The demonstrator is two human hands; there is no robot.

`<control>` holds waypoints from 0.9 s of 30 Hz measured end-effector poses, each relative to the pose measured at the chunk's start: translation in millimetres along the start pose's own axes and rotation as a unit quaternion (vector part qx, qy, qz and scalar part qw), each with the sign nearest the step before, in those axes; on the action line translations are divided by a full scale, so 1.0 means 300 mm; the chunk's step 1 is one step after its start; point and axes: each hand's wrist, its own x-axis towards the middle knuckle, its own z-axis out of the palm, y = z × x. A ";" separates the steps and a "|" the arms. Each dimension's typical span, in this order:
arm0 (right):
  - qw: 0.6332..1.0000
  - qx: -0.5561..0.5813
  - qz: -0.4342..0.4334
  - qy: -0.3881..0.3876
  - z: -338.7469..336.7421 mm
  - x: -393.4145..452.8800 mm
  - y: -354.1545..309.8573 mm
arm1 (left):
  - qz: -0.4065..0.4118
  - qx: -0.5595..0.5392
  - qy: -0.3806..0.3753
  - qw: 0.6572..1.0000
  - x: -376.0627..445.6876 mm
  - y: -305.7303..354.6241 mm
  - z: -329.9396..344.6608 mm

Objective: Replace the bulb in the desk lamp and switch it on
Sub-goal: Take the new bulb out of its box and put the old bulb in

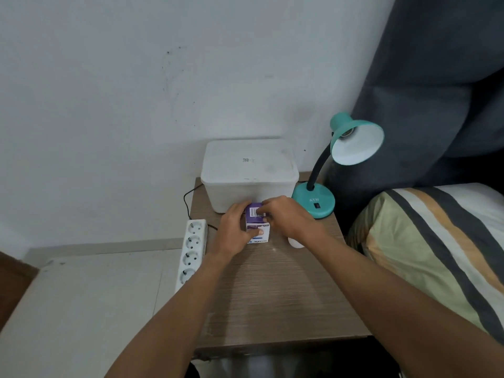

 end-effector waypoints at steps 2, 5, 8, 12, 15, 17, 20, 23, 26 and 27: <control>1.000 -0.023 -0.008 -0.018 -0.009 0.011 -0.005 | -0.008 -0.022 -0.002 1.000 -0.001 -0.012 0.004; 0.997 -0.063 -0.026 -0.041 -0.029 0.029 -0.011 | -0.024 -0.053 -0.008 0.998 -0.008 -0.020 0.009; 0.996 -0.070 -0.040 -0.042 -0.034 0.030 -0.008 | -0.026 -0.064 -0.007 0.998 -0.014 -0.026 0.016; 0.999 -0.020 -0.047 -0.011 -0.017 0.012 0.014 | -0.025 -0.065 -0.004 0.998 -0.013 -0.036 0.022; 0.995 0.084 0.012 0.054 -0.016 0.004 0.021 | -0.020 -0.064 -0.011 0.998 -0.020 -0.037 0.019; 0.971 0.195 0.094 0.100 -0.023 0.006 0.010 | -0.029 -0.058 -0.016 0.998 -0.028 -0.029 0.016; 0.908 0.325 0.212 0.157 -0.026 0.025 -0.012 | -0.026 -0.034 -0.010 0.999 -0.042 -0.017 0.014; 0.861 0.349 0.300 0.218 -0.025 0.044 -0.031 | -0.009 -0.019 -0.012 1.000 -0.052 -0.012 0.014; 0.857 0.322 0.308 0.257 -0.019 0.045 -0.042 | 0.008 -0.003 -0.017 1.000 -0.041 -0.009 0.005; 0.867 0.315 0.289 0.257 -0.015 0.041 -0.042 | 0.015 0.003 -0.020 1.000 -0.034 -0.011 0.001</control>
